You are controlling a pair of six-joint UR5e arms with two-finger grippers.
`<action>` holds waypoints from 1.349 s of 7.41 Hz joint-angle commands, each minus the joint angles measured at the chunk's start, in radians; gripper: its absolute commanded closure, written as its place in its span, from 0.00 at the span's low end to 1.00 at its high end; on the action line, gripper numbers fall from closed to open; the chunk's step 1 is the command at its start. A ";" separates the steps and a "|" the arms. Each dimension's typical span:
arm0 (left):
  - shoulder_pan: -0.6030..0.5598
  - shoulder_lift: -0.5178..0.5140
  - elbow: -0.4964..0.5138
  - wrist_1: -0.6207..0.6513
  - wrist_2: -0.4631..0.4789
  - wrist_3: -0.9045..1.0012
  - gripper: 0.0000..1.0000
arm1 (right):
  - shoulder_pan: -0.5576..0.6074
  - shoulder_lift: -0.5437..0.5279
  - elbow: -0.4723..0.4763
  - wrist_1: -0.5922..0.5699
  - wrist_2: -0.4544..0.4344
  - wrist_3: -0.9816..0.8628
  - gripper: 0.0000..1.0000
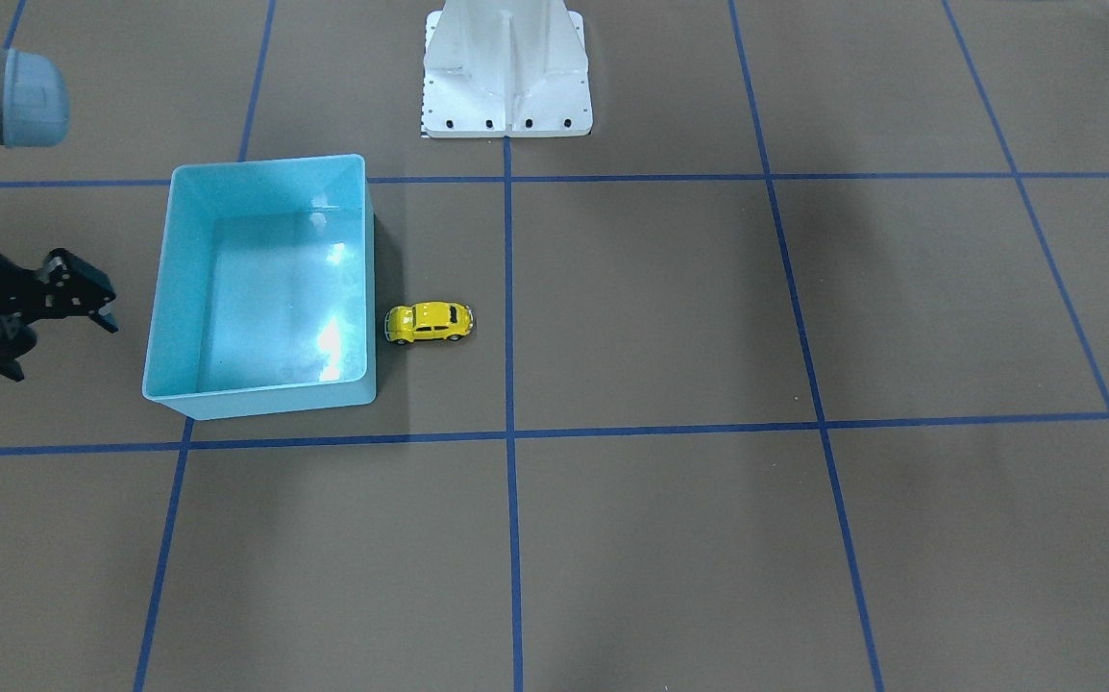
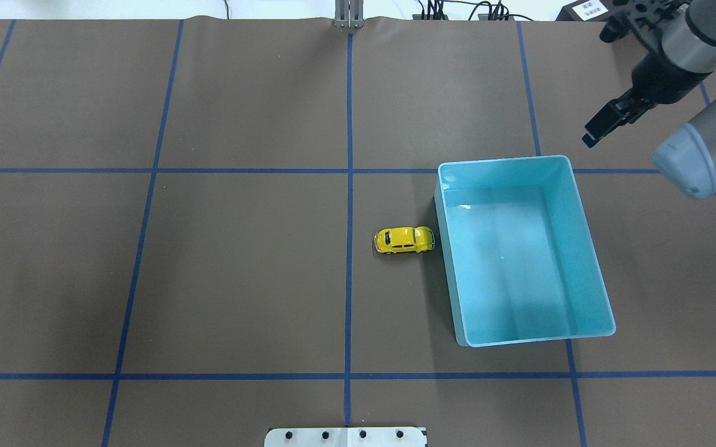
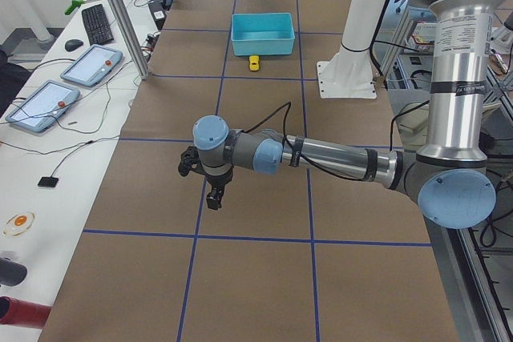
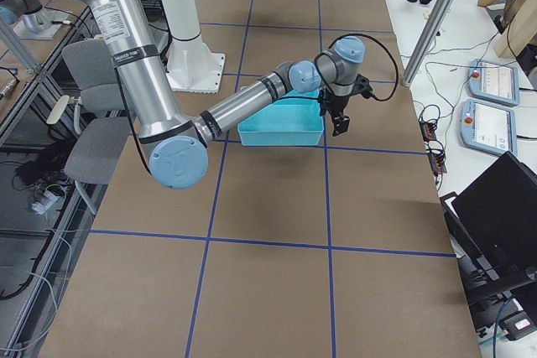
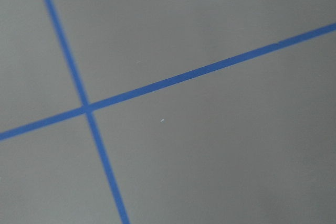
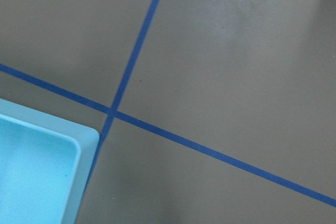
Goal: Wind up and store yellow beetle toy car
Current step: 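Move the right gripper over the car beside the tray and lower it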
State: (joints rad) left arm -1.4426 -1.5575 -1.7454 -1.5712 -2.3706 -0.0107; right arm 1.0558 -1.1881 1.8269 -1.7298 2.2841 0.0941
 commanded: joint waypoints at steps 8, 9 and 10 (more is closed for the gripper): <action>-0.190 0.031 0.075 0.138 0.036 0.118 0.00 | -0.393 0.225 0.035 -0.039 -0.138 -0.158 0.00; -0.188 0.008 0.067 0.138 0.039 0.056 0.00 | -0.449 0.231 0.038 -0.019 -0.249 -0.239 0.01; -0.188 -0.010 0.070 0.138 0.050 -0.001 0.00 | -0.514 0.232 0.038 -0.019 -0.362 -0.267 0.01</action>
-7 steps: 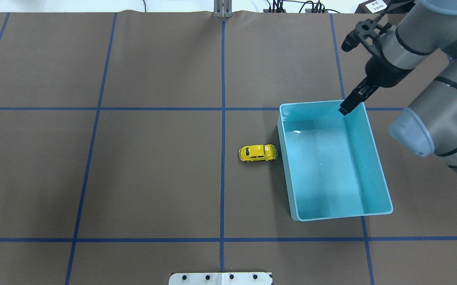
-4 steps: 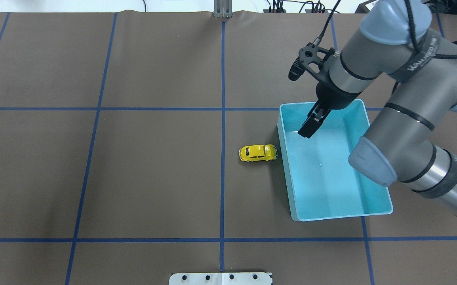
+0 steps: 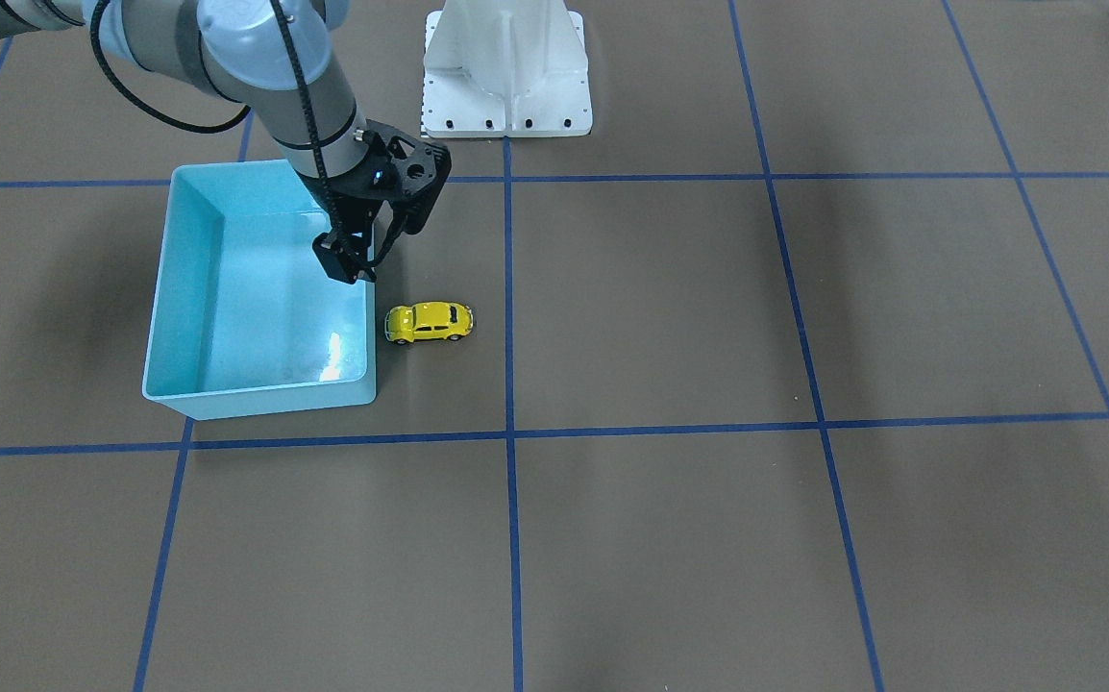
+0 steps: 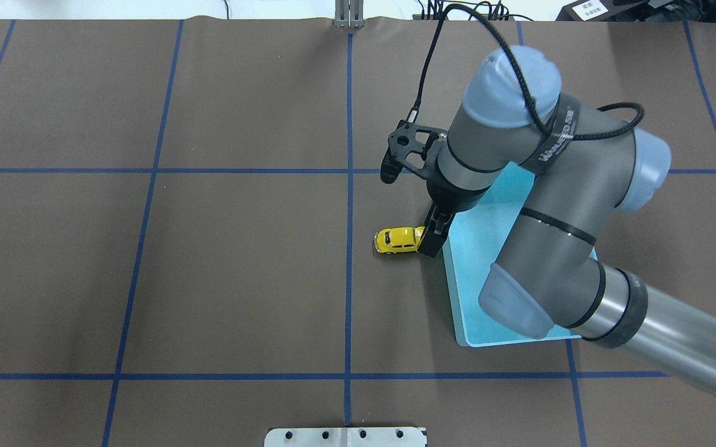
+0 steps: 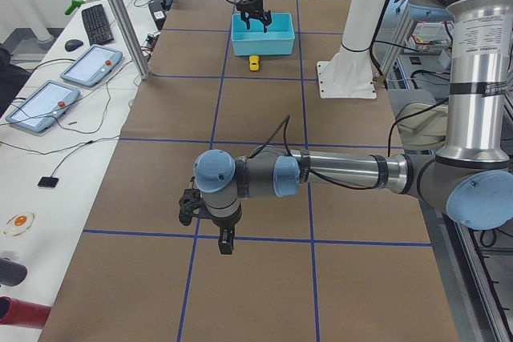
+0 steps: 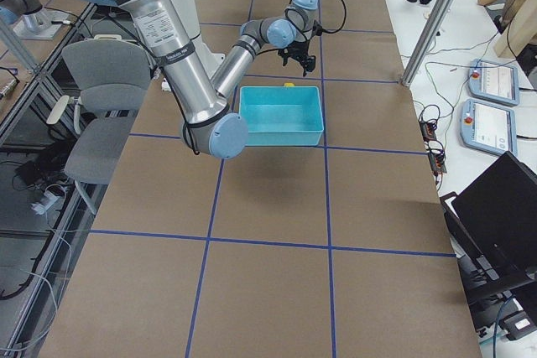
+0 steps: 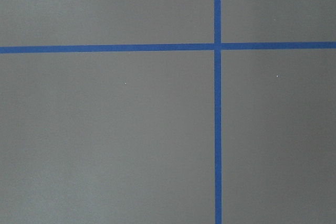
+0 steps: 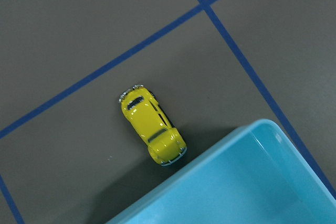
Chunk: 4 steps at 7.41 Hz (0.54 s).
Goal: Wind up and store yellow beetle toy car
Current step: 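Move the right gripper over the car beside the tray and lower it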
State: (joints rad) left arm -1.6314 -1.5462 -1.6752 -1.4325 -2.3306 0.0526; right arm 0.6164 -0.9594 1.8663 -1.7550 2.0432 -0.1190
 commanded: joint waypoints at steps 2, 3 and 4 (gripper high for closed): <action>-0.001 -0.018 0.009 0.001 -0.001 -0.072 0.00 | -0.124 0.001 -0.018 0.009 -0.181 -0.144 0.01; -0.001 0.000 0.006 -0.003 -0.015 -0.073 0.00 | -0.132 0.004 -0.068 0.058 -0.228 -0.209 0.00; -0.002 0.011 0.005 -0.005 -0.038 -0.071 0.00 | -0.130 0.002 -0.144 0.175 -0.233 -0.205 0.01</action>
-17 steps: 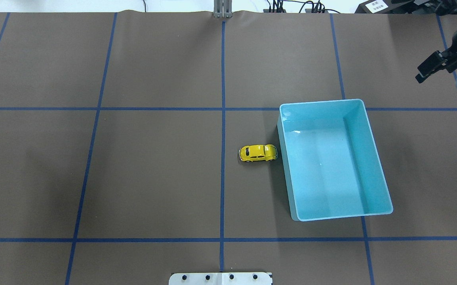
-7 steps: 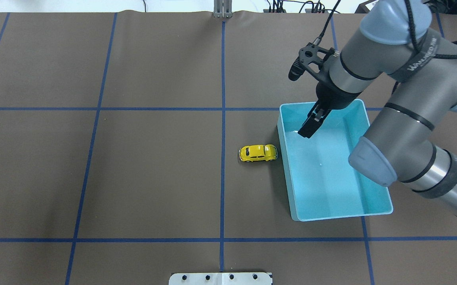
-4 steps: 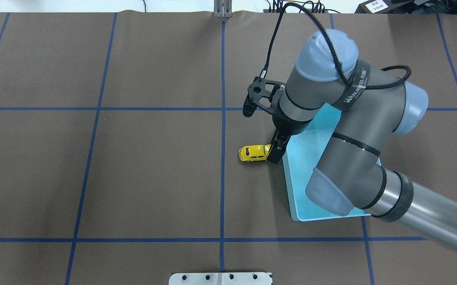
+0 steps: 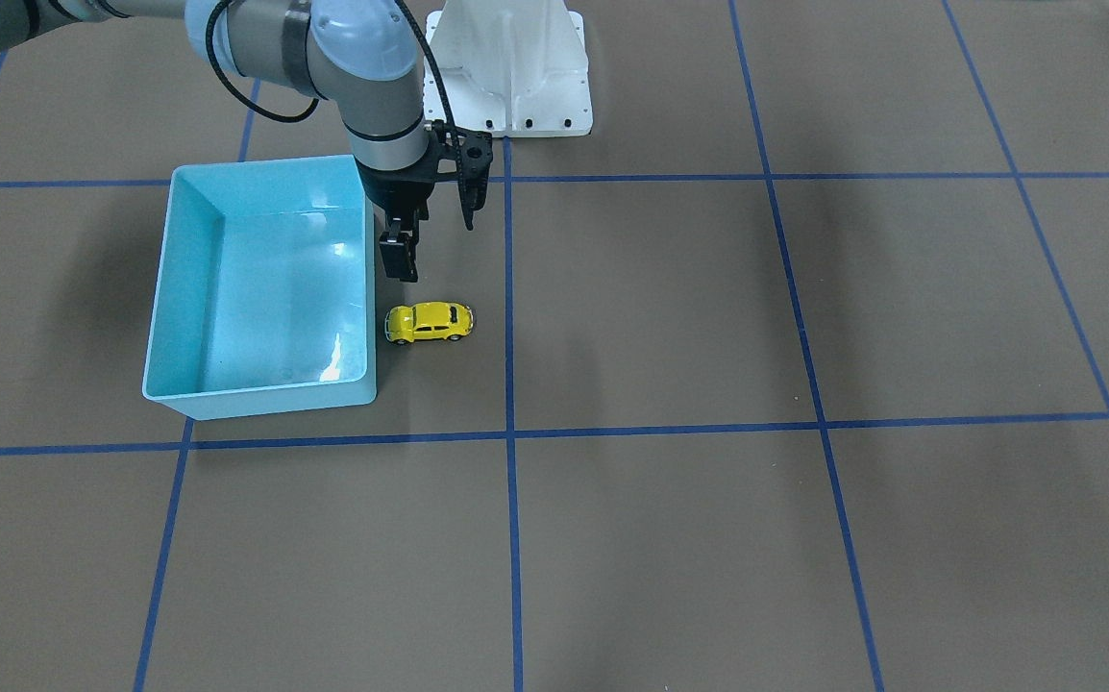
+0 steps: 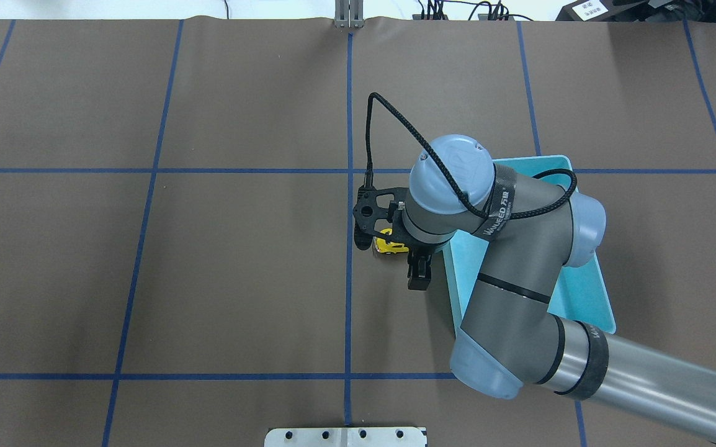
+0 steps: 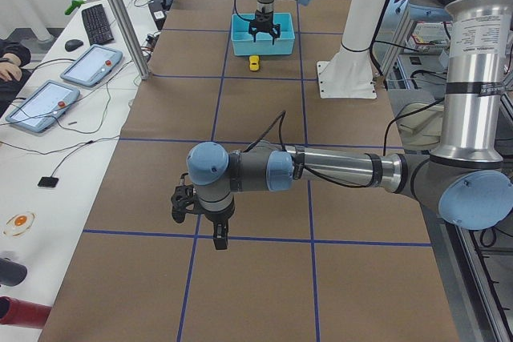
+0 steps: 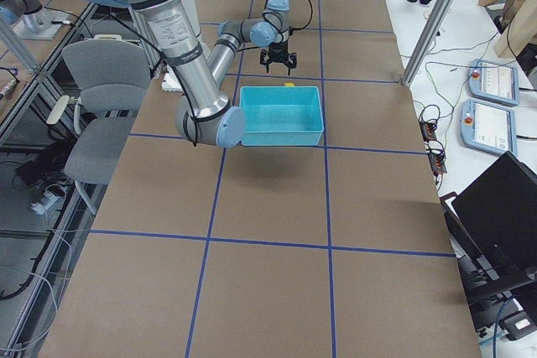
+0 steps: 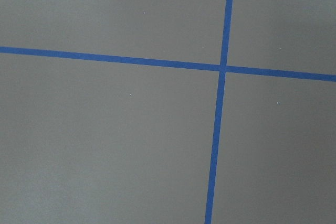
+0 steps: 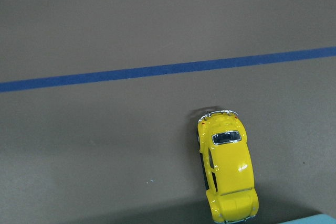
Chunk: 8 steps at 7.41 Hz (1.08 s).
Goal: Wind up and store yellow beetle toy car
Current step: 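Close the right gripper on the yellow car and lift it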
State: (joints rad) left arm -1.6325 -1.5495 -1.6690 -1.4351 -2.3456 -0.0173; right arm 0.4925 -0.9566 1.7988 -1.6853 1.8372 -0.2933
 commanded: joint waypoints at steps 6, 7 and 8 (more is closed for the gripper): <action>0.000 0.023 0.026 0.001 -0.014 -0.029 0.00 | 0.003 0.021 -0.179 0.159 -0.026 -0.033 0.01; 0.000 0.022 0.026 0.001 -0.014 -0.029 0.00 | 0.003 0.019 -0.190 0.161 -0.027 -0.035 0.01; 0.000 0.025 0.029 -0.001 -0.012 -0.026 0.00 | 0.003 0.022 -0.206 0.162 -0.029 -0.032 0.01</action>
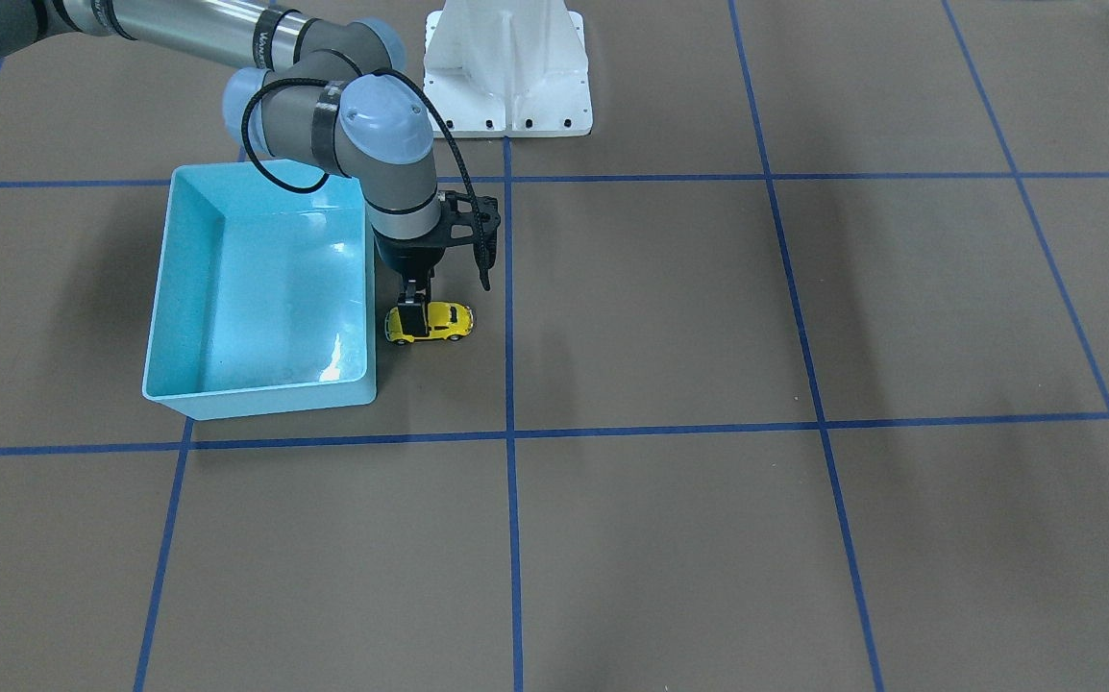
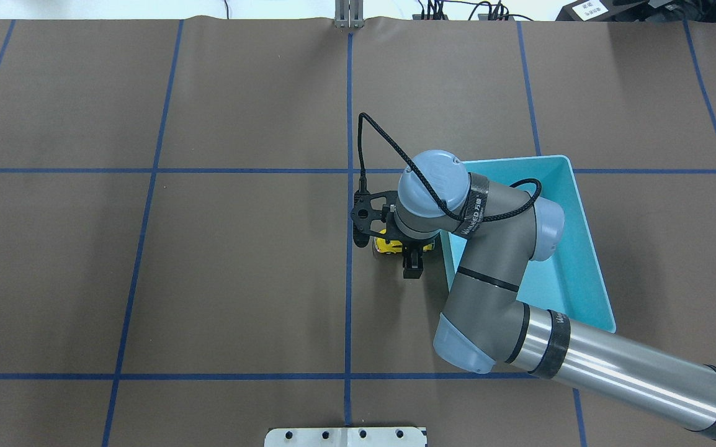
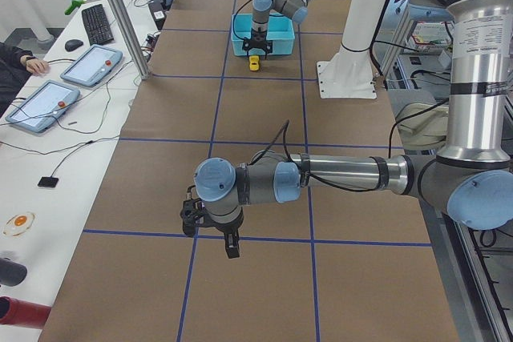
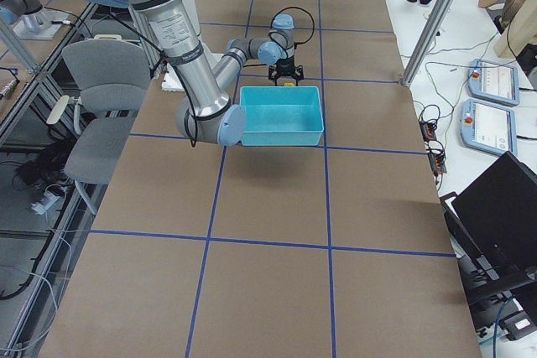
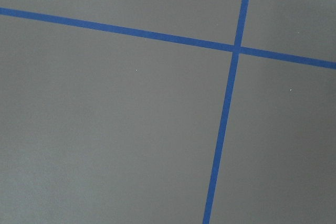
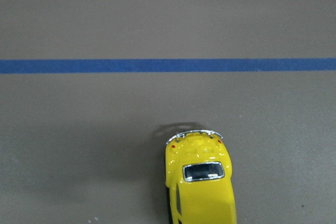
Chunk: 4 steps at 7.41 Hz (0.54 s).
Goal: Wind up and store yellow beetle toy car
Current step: 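Close the right gripper on the yellow car and lift it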
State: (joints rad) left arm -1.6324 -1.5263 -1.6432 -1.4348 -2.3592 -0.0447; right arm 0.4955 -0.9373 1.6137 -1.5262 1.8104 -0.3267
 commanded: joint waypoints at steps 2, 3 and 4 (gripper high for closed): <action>-0.001 0.005 0.011 -0.001 0.001 0.003 0.00 | 0.000 0.008 -0.035 0.005 0.000 0.001 0.01; -0.001 0.005 0.011 -0.001 0.001 0.003 0.00 | 0.000 0.014 -0.049 0.009 0.000 0.001 0.12; -0.003 0.006 0.011 -0.001 0.001 0.003 0.00 | 0.000 0.014 -0.064 0.049 0.000 0.001 0.50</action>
State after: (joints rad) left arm -1.6341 -1.5215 -1.6330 -1.4358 -2.3578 -0.0416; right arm 0.4955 -0.9259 1.5675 -1.5097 1.8099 -0.3251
